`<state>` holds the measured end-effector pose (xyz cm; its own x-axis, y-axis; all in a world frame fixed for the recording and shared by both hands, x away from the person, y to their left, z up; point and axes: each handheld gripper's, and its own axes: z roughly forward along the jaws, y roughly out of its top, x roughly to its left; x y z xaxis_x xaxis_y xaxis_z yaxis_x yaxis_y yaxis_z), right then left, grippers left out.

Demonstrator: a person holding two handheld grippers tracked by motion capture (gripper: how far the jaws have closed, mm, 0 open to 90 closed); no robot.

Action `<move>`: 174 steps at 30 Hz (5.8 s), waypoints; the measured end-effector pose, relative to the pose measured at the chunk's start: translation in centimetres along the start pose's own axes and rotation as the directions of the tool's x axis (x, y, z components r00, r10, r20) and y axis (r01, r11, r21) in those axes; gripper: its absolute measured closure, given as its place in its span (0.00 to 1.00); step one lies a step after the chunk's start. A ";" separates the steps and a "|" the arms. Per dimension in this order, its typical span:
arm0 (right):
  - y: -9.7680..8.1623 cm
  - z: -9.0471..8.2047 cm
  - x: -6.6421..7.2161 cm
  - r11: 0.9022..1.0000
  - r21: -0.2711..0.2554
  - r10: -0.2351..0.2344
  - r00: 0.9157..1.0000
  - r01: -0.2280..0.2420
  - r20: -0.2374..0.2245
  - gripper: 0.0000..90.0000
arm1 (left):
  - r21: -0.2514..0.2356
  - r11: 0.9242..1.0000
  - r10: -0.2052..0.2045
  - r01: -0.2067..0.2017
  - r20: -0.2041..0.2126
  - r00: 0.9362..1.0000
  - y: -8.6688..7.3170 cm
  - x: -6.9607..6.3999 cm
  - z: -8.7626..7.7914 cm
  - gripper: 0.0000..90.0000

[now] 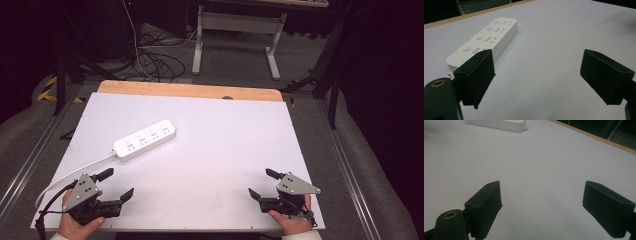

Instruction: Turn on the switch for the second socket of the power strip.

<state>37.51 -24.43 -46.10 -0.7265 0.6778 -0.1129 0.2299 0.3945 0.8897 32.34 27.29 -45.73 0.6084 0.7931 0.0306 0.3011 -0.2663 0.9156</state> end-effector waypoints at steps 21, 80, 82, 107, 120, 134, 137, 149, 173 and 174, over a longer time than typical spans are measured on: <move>0.0 0.0 0.1 1.000 -0.013 0.004 1.000 -0.005 -0.013 0.19 | -0.001 1.000 0.012 -0.012 -0.021 1.000 0.2 0.0 -0.5 0.16; -0.7 -0.4 0.1 1.000 0.013 0.008 1.000 -0.009 0.012 0.23 | 0.118 0.993 -0.020 0.025 -0.049 0.999 8.3 4.2 1.5 0.21; -0.7 -0.4 0.1 1.000 0.014 0.009 1.000 -0.009 0.012 0.23 | 0.119 0.992 -0.029 0.035 -0.053 0.998 8.5 4.4 1.7 0.21; -0.7 -0.4 0.2 1.000 0.012 0.010 1.000 -0.010 0.006 0.23 | 0.156 0.987 -0.010 0.025 -0.095 0.995 10.6 5.3 4.5 0.49; -0.7 -0.4 0.2 1.000 0.012 0.007 1.000 -0.006 -0.002 0.24 | 0.185 0.979 -0.070 0.086 -0.093 0.993 10.5 7.2 7.1 0.99; -0.7 -0.4 0.3 1.000 0.011 0.001 1.000 -0.001 -0.001 0.23 | 0.241 0.956 -0.135 0.166 -0.141 0.981 9.3 10.0 10.0 1.00; -0.7 -0.3 0.3 1.000 0.012 0.001 1.000 -0.001 -0.002 0.23 | 0.237 0.959 -0.122 0.158 -0.162 0.979 9.0 10.6 10.5 1.00; -0.8 -0.4 0.3 1.000 0.011 0.000 1.000 0.000 -0.003 0.23 | 0.280 0.944 -0.141 0.172 -0.126 0.982 7.8 11.2 12.7 0.99; -0.8 -0.4 0.2 1.000 0.008 0.003 1.000 -0.003 -0.006 0.24 | 0.339 0.925 -0.139 0.174 -0.125 0.982 6.4 10.8 15.5 1.00; -0.8 -0.3 0.2 1.000 0.009 0.002 1.000 -0.002 -0.006 0.24 | 0.338 0.925 -0.139 0.176 -0.130 0.982 6.4 10.8 15.6 1.00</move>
<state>36.97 -24.85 -46.71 -0.7299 0.6750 -0.1080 0.2375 0.3986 0.8858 52.26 25.60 -45.76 0.4599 0.8868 -0.0454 0.6335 -0.2918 0.7166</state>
